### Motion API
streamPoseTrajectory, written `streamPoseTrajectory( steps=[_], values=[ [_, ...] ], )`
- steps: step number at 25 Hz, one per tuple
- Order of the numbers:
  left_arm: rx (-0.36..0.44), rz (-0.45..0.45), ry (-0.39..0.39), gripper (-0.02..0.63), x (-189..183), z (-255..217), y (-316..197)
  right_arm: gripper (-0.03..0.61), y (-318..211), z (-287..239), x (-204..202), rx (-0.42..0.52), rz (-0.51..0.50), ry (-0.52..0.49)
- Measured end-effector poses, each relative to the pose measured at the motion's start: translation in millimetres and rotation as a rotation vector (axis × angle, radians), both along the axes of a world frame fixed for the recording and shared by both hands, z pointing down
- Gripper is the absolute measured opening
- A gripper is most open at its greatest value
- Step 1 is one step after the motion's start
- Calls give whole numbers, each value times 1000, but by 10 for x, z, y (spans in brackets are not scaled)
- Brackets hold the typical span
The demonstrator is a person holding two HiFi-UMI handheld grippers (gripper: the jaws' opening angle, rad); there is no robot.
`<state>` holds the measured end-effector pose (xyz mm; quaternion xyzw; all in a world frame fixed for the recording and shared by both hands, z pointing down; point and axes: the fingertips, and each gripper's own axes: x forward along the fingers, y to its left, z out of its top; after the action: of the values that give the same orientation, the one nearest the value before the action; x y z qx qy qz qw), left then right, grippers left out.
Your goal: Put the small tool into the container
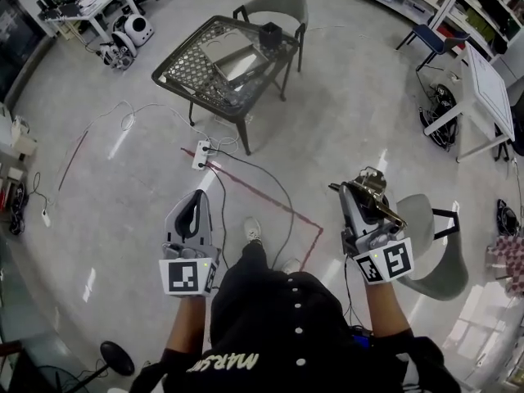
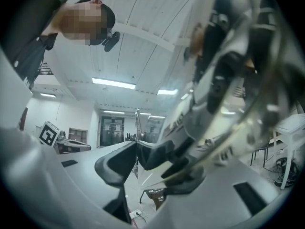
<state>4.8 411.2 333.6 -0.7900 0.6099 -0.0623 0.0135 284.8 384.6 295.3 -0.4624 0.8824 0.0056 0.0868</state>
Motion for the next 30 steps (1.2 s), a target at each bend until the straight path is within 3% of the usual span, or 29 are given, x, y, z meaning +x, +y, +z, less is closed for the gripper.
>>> streamPoseTrajectory(
  steps=[16,30],
  values=[
    [73,36,34,20,-784,-229,-1353,198,-1275,-248,-721,48,51,11],
    [18,112,57,20,-1191,13,-2061,198,-1809,-84,-1205,15,101,23]
  ],
)
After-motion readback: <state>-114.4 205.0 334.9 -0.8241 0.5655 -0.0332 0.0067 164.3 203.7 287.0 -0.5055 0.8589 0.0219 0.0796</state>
